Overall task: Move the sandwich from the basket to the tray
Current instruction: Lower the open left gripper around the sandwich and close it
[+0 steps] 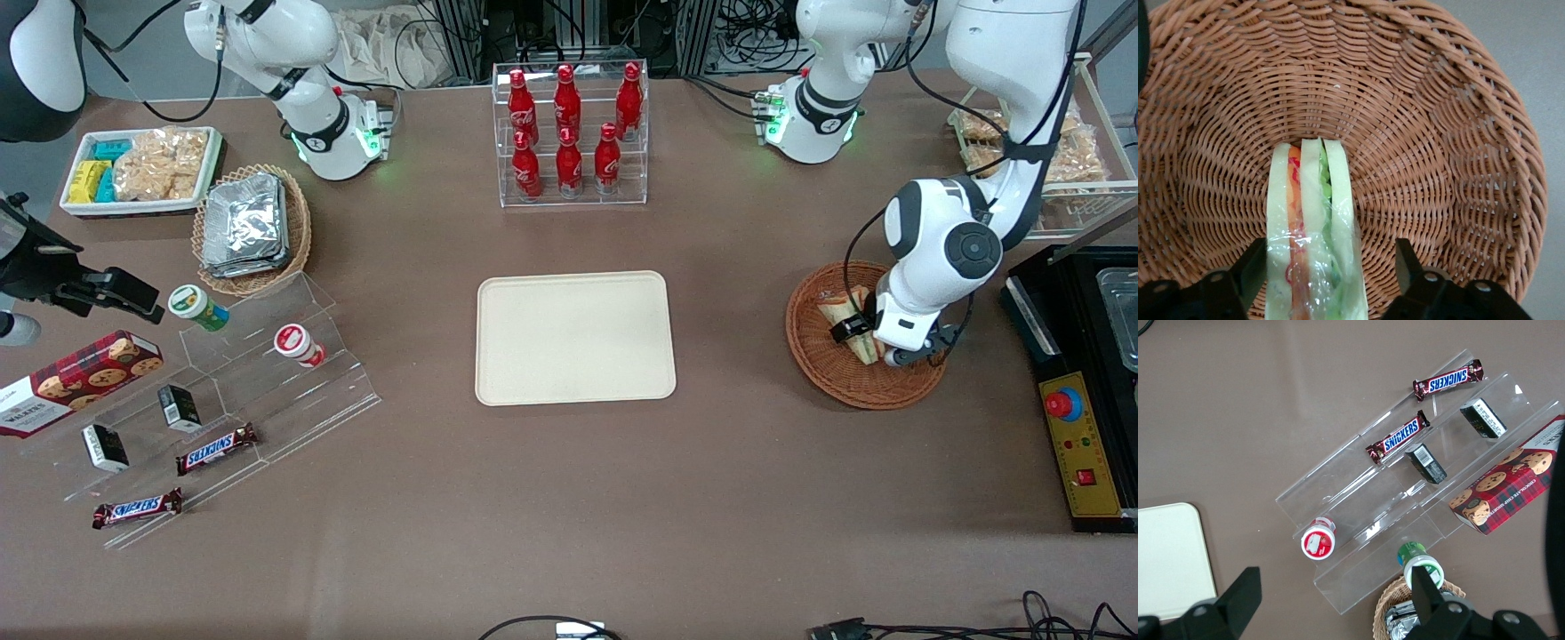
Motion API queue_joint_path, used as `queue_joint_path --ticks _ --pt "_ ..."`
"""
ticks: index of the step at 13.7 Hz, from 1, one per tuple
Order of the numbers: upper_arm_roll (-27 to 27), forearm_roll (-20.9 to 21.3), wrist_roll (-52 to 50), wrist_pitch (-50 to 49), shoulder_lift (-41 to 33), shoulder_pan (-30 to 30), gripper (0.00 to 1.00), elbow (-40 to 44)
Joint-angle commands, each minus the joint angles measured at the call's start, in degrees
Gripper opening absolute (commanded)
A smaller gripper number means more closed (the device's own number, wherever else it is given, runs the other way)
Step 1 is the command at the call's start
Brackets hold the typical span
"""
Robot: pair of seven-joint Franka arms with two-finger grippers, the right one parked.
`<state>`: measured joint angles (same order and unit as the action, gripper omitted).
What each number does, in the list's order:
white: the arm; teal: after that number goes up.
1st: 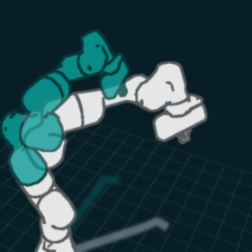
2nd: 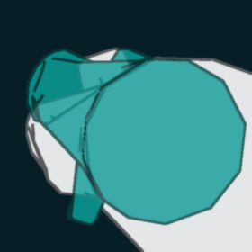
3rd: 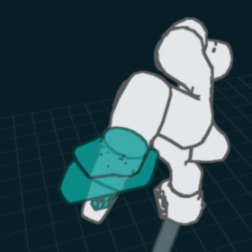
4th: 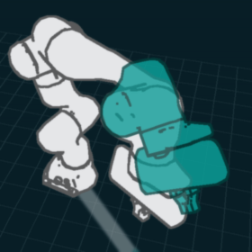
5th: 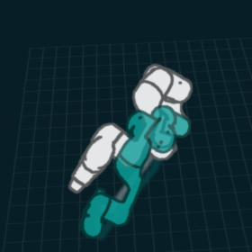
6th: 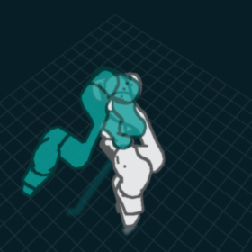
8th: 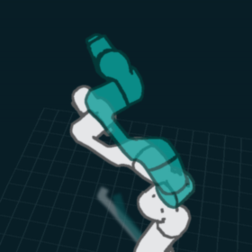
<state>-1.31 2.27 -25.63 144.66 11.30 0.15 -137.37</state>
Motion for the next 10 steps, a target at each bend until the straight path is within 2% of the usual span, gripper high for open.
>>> queue_joint_path --ticks 1,6,8,10 --pt "-0.1 0.1 -1.0 1.7 -0.3 0.1 0.35 -1.1" --pt "-0.1 0.1 -0.9 1.5 -0.7 0.1 0.20 -1.1" --pt "-0.1 0.1 -0.5 1.0 -1.1 0.0 0.01 -0.9" --pt "-0.1 0.1 0.1 -0.2 -2.3 -0.1 0.00 -0.4"
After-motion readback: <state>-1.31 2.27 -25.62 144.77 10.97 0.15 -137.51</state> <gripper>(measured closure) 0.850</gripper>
